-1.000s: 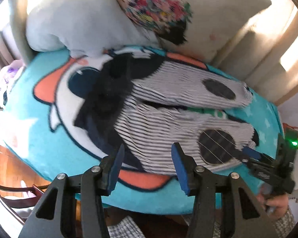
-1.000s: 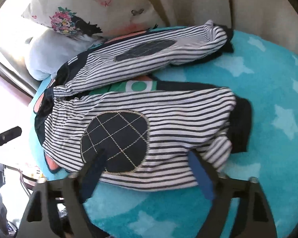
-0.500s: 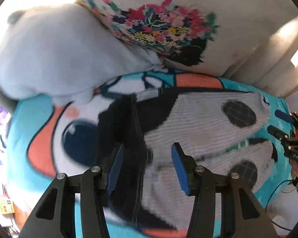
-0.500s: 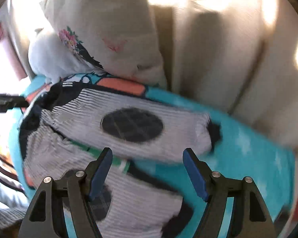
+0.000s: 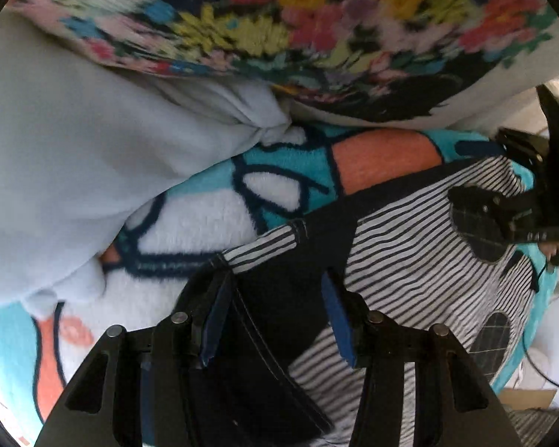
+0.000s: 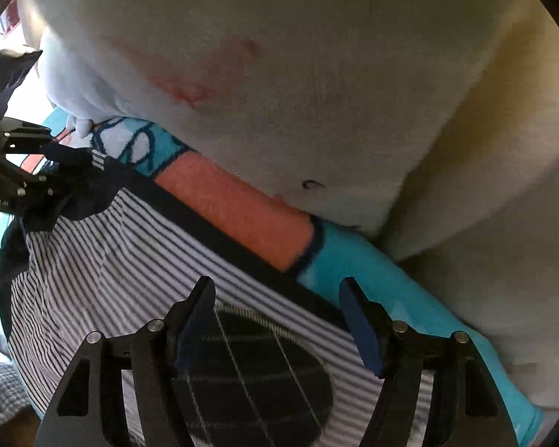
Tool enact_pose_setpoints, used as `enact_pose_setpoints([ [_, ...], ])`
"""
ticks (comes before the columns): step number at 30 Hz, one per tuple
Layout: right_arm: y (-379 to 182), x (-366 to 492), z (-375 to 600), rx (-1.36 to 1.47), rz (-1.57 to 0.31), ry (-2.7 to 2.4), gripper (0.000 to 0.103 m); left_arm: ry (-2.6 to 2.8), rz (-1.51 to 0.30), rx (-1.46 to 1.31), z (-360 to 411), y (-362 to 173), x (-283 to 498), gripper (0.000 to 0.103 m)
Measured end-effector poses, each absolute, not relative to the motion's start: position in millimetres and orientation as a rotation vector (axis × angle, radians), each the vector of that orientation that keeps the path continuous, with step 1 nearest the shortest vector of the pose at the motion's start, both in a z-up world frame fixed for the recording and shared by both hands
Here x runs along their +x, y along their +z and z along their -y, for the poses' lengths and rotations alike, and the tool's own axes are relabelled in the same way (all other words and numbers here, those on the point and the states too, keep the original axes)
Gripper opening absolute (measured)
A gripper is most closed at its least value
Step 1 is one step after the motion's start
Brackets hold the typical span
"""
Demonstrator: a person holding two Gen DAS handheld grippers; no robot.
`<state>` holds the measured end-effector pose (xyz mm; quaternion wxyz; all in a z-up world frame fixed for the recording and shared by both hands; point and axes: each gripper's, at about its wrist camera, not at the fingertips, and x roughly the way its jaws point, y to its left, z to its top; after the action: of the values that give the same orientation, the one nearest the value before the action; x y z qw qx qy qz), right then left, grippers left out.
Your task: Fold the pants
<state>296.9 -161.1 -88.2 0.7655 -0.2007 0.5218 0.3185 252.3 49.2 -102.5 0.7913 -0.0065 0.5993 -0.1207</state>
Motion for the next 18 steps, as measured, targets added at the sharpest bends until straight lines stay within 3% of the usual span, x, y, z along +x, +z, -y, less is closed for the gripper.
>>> enact_pose_setpoints([
  [5, -106, 313, 159, -0.437, -1.163, 0.724, 0.076, -0.291, -1.297, 0.001, -46, -106, 268, 0.048],
  [6, -106, 313, 159, -0.435, -1.165, 0.726, 0.075, -0.288, -1.307, -0.006, -44, -107, 270, 0.042],
  [7, -106, 313, 159, -0.432, -1.175, 0.720, 0.071, -0.273, -1.307, -0.001, -42, -106, 269, 0.018],
  [8, -106, 313, 159, -0.422, -1.187, 0.720, 0.058, -0.269, -1.307, 0.003, -41, -106, 270, 0.002],
  [9, -104, 311, 159, -0.418, -1.193, 0.718, 0.045, -0.273, -1.303, -0.013, -40, -104, 269, 0.002],
  [10, -102, 311, 159, -0.404, -1.207, 0.731, 0.012, -0.269, -1.295, -0.017, -40, -103, 267, 0.002],
  [11, -102, 311, 161, -0.350, -1.254, 0.760, 0.007, -0.265, -1.287, -0.021, -40, -100, 265, 0.002],
  [18, -80, 294, 175, -0.230, -1.234, 0.747, 0.005, -0.219, -1.186, -0.050, -46, -60, 239, 0.002],
])
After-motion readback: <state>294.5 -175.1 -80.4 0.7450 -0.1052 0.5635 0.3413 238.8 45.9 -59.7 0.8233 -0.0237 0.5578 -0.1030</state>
